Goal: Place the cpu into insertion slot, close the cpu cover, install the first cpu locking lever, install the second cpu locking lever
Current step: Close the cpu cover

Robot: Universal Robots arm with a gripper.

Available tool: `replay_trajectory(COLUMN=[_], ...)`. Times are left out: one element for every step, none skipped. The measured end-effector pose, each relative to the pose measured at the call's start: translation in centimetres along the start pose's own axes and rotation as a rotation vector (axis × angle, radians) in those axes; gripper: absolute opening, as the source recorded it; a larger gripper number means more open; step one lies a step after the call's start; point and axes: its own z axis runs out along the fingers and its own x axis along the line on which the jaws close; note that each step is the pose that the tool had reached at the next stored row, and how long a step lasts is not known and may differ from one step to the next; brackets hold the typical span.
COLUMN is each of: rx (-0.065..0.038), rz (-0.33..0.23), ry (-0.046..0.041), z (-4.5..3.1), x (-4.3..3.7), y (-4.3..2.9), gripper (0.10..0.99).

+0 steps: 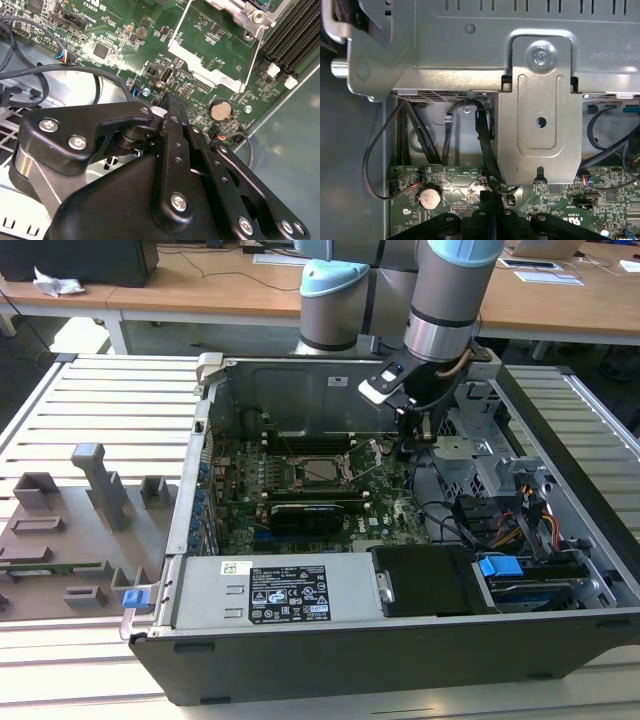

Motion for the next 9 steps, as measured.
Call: replay_trajectory(rx=[0.0,0.0,0.0,0.0,-0.001,-0.002,-0.003,-0.003,-0.004], rz=[0.0,0.0,0.0,0.0,0.0,0.0,0.0,0.0,0.0], ry=[-0.0002,-0.0002,0.0,0.0,-0.0001,-0.0001,-0.0003,-0.0001,-0.0001], z=[0.02,0.03,0.03,0.03,0.03,0.03,0.01,-0.07,-0.17], x=[0.0,0.01,0.01,0.01,0.01,0.01,0.0,0.01,0.01], y=[-0.09,-0.3,-0.49,-0.74,-0.9,-1.05,-1.15,-1.21,-1.21], gripper=[0.106,0.106,0.106,0.106,0.106,0.106,0.106,0.106,0.106])
